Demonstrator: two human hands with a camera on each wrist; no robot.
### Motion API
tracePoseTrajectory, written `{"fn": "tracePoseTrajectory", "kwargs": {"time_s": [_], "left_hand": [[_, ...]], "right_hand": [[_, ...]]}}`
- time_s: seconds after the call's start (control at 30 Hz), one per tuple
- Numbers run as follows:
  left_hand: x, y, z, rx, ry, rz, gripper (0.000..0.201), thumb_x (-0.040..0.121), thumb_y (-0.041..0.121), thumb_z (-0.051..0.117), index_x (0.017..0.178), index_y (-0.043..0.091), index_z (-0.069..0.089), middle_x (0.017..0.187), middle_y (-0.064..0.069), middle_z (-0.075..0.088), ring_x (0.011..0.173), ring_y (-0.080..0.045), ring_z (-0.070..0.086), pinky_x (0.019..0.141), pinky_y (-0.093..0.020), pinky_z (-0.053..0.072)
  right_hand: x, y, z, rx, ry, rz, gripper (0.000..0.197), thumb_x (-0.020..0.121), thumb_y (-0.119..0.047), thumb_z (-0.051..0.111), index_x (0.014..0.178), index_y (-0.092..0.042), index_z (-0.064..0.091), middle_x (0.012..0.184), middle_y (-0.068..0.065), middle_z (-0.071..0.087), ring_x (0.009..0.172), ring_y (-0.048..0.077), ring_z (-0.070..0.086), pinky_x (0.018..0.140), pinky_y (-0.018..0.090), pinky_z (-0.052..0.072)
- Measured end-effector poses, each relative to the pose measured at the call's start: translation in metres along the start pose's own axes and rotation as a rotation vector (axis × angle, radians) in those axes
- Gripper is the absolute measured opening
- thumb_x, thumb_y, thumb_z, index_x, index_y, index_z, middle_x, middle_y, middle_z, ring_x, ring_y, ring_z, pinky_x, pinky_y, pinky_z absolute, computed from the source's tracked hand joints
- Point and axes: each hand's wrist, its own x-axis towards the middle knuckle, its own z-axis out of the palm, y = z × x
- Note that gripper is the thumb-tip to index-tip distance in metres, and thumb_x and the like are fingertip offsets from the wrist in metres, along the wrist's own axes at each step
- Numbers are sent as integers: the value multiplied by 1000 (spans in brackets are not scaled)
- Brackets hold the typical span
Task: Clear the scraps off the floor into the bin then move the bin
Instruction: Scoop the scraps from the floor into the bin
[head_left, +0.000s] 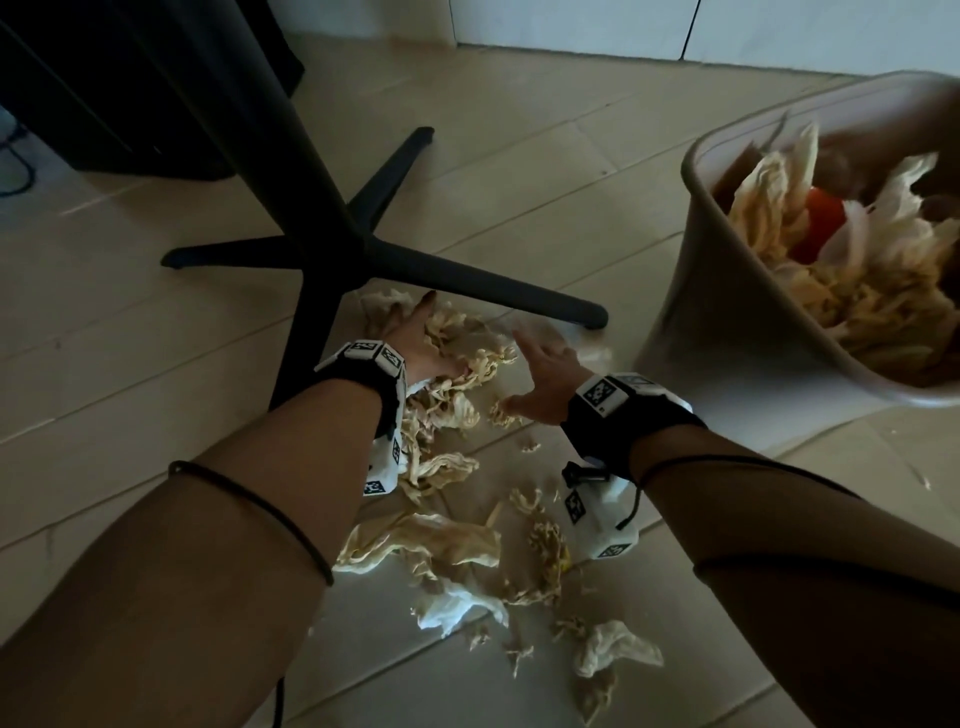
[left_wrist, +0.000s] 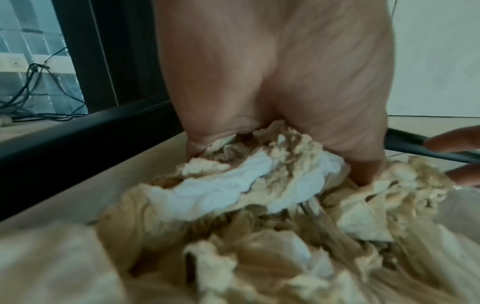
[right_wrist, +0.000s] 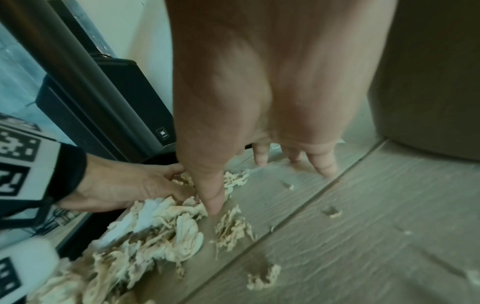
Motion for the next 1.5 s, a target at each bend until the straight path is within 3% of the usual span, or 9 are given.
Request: {"fn": "tracePoseTrajectory", "kwargs": {"time_s": [0.27, 0.4, 0.5, 0.63, 0.8, 1.0, 1.17, 1.43, 1.5], "left_hand": [[-13, 10, 14, 18, 79, 83, 72, 80, 51, 69, 144, 36, 39, 149, -4, 24, 137, -34, 36, 111, -44, 38], [-28, 16, 27, 40, 44, 88, 63, 90, 38, 55, 149, 32, 32, 158, -4, 24, 146, -32, 26, 113, -49, 34], [-41, 21, 38, 60, 15, 84, 68, 94, 28, 50, 155, 26, 20, 163, -7, 20, 151, -30, 16, 119, -45, 26], [-59, 27, 44, -8, 17, 156, 63, 91, 25, 53, 150, 24, 33, 152, -8, 42, 137, -30, 42, 110, -41, 39], [-79, 32, 46, -335, 91, 183, 24, 93, 22, 54, 116, 15, 60, 114, -10, 66, 103, -28, 63, 80, -31, 46], [-99, 42, 40, -630, -39, 218, 22, 96, 21, 50, 113, 9, 58, 109, -21, 67, 102, -37, 64, 95, -50, 51], [-130, 57, 21, -955, -201, 127, 41, 84, 24, 55, 122, 9, 55, 100, -19, 61, 89, -29, 58, 73, -38, 50], [-180, 54, -4, -745, -285, 249, 31, 101, 24, 43, 125, 16, 60, 108, 1, 64, 97, -11, 59, 77, -27, 45], [-181, 47, -4, -716, -228, 235, 31, 100, 20, 46, 126, 17, 62, 120, -3, 63, 106, -14, 57, 83, -29, 45]], "right_hand": [[-9, -5, 18, -94, 57, -69, 88, 86, -51, 62, 154, -41, 6, 160, -2, 26, 149, 32, 17, 111, 64, 27], [-15, -8, 32, -95, 124, -66, 77, 89, -50, 57, 153, -38, 16, 159, -4, 27, 148, 28, 20, 110, 70, 23], [-24, -15, 41, -84, 194, -65, 74, 91, -47, 57, 152, -32, 19, 152, 2, 38, 141, 29, 34, 109, 63, 31], [-35, -22, 49, 10, 241, -100, 79, 87, -36, 64, 153, -25, 22, 141, 12, 49, 130, 34, 46, 105, 47, 41], [-50, -27, 50, 398, 181, -115, 101, 73, -24, 82, 153, -23, 22, 136, 14, 47, 127, 32, 49, 102, 40, 42], [-63, -36, 53, 739, 225, -162, 120, 37, -41, 87, 141, -35, 28, 131, 10, 52, 120, 27, 56, 97, 50, 53], [-85, -36, 37, 793, 348, -155, 89, 61, -22, 86, 137, -23, 40, 119, 10, 62, 106, 26, 65, 86, 46, 59], [-109, -24, 27, 674, 424, -132, 39, 82, -22, 76, 116, -13, 58, 98, 3, 66, 90, 21, 63, 64, 21, 44], [-116, -21, 26, 592, 396, -140, 33, 84, -23, 74, 111, -9, 60, 99, 9, 67, 91, 26, 61, 67, 25, 40]]}}
